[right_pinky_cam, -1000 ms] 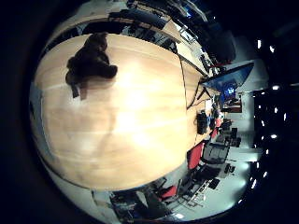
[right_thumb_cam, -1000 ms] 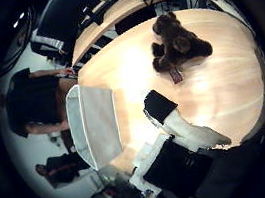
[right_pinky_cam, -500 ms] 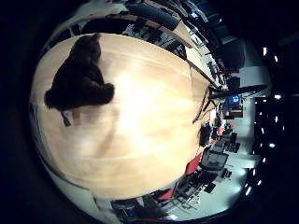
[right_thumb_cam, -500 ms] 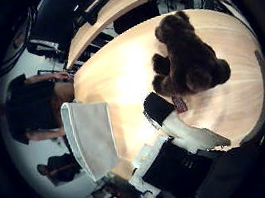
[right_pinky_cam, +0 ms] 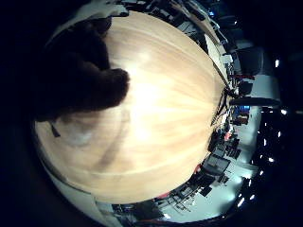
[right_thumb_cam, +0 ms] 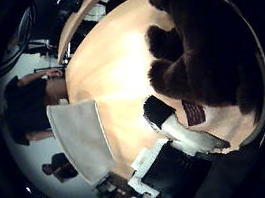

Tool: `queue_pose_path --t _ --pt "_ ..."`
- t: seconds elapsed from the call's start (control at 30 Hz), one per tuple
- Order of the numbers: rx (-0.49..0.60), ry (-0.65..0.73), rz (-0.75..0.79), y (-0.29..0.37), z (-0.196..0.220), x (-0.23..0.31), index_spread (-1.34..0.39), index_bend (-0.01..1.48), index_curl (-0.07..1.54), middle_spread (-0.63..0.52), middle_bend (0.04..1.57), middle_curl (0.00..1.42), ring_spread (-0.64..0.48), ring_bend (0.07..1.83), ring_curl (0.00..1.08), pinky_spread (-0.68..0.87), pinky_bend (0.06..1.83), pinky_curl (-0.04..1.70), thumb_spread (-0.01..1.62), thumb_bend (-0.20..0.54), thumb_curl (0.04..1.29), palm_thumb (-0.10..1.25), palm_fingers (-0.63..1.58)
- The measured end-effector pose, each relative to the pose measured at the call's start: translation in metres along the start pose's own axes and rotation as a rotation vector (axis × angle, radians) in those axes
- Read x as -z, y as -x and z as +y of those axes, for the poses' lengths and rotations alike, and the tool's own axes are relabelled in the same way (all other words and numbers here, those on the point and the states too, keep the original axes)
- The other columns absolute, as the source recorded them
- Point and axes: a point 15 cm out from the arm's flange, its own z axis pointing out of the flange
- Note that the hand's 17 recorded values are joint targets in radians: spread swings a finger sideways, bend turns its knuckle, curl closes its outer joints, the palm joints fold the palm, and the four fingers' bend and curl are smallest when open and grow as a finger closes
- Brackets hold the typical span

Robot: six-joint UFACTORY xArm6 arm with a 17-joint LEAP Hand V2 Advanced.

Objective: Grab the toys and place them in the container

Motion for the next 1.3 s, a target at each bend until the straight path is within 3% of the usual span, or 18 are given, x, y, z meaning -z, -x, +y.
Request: queue_pose_path --t 0.23,0.47,0.63,0.73,0.9,1.07,1.3 --pt "-0.008 -0.017 0.007 -0.007 -0.014 -0.03 -0.45 0.15 0.27 -0.16 0.25 0.37 -0.14 0.58 0.23 0.21 0.6 0.18 0.92 -0.028 0.3 0.4 0.3" --pt "-0.048 -0.044 0.009 -0.026 -0.021 -0.049 -0.44 0.12 0.24 -0.18 0.26 0.37 -0.21 0.72 0.26 0.12 0.69 0.19 0.96 0.001 0.32 0.53 0.39" --pt "-0.082 -0.073 -0.015 -0.033 -0.026 -0.053 -0.47 0.08 0.17 -0.3 0.31 0.38 -0.34 0.97 0.33 -0.2 1.03 0.26 0.99 0.022 0.34 0.7 0.73" --pt "-0.094 -0.076 -0.033 -0.035 -0.026 -0.057 -0.5 0.14 0.17 -0.39 0.41 0.42 -0.38 1.06 0.36 -0.37 1.13 0.29 1.0 0.044 0.36 0.81 0.96" --pt "-0.097 -0.076 -0.035 -0.038 -0.025 -0.057 -0.56 0.27 0.25 -0.46 0.62 0.51 -0.37 1.09 0.42 -0.48 1.08 0.32 1.01 0.075 0.38 0.96 1.24" --pt "-0.118 -0.098 -0.054 -0.045 -0.022 -0.041 -0.58 0.38 0.32 -0.47 0.72 0.56 -0.35 1.11 0.44 -0.53 1.05 0.32 1.0 0.048 0.38 1.0 1.27" --pt "-0.088 -0.173 -0.046 -0.042 -0.02 0.022 -0.58 0.46 0.4 -0.46 0.8 0.58 -0.35 1.15 0.46 -0.56 1.06 0.34 0.96 -0.013 0.37 1.02 1.26"
